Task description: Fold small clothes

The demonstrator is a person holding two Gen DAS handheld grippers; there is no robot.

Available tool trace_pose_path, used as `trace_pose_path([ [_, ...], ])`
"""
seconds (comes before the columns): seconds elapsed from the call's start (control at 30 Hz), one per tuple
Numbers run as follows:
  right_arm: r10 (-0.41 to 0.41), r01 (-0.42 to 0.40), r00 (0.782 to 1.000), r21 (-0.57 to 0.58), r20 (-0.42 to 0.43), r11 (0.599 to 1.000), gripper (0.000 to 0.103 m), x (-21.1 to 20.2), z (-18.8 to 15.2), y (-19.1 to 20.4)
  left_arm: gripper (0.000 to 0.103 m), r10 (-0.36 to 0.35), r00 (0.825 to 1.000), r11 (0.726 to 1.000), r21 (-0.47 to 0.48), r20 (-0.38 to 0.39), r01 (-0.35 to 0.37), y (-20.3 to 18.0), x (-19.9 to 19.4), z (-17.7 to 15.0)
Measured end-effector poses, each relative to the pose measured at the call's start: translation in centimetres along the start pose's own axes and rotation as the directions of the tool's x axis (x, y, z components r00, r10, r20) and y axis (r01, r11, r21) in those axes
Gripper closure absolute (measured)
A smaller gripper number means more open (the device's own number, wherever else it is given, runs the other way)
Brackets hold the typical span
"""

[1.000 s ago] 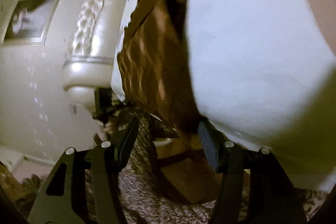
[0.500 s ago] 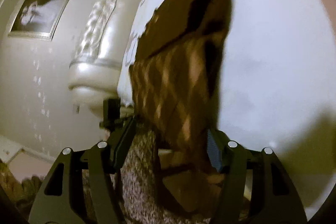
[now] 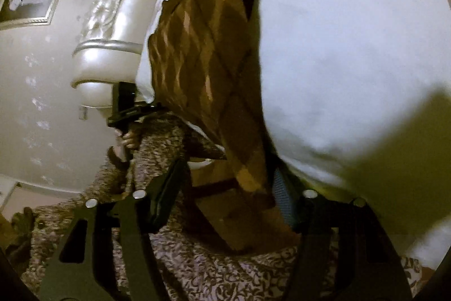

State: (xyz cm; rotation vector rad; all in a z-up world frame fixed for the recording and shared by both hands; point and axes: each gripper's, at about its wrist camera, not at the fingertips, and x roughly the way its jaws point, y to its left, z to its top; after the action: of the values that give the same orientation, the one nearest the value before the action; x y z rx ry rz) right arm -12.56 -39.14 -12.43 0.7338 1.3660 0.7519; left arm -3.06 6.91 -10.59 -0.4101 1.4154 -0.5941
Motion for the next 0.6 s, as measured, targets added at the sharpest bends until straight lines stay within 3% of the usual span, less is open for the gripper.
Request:
trace_pose_path([
  [0.07,-0.030,0.030,1.000,0.002,-0.006,1.000,0.086,0.5,-0.2,0.1,0.098,-0.003,1.000,1.000,0.002,0.000,0.003,-0.1,0.0,0.0],
  [0.13,-0.057,0.057,0.998,-0.003,-0.002,0.998,0.098,0.9,-0.5,0.4,0.098,-0.007,1.000,1.000,0.022,0.009,0.007,-0.5,-0.1,0.0],
  [0.27,-0.035,0.036,0.997,-0.002,0.066,0.999,0.099,0.1,-1.1,1.3,0.099,-0.073,0.995,0.995,0.070,0.068,0.068,-1.5,-1.3,-0.2],
  [0.43,0.027,-0.023,0.988,-0.031,0.149,0.999,0.099,-1.4,-1.9,3.9,0.099,-0.201,0.969,0.978,0.083,0.141,0.191,-2.4,-3.3,-0.4],
  [0.5,0.081,-0.073,0.979,-0.049,0.189,0.996,0.099,-2.4,-2.0,5.1,0.099,-0.274,0.943,0.961,0.087,0.189,0.262,-2.9,-4.6,-0.5],
  [0.6,0.147,-0.129,0.959,-0.090,0.243,0.988,0.099,-3.8,-1.3,7.0,0.099,-0.369,0.886,0.929,0.101,0.280,0.355,-3.6,-7.0,-0.4],
])
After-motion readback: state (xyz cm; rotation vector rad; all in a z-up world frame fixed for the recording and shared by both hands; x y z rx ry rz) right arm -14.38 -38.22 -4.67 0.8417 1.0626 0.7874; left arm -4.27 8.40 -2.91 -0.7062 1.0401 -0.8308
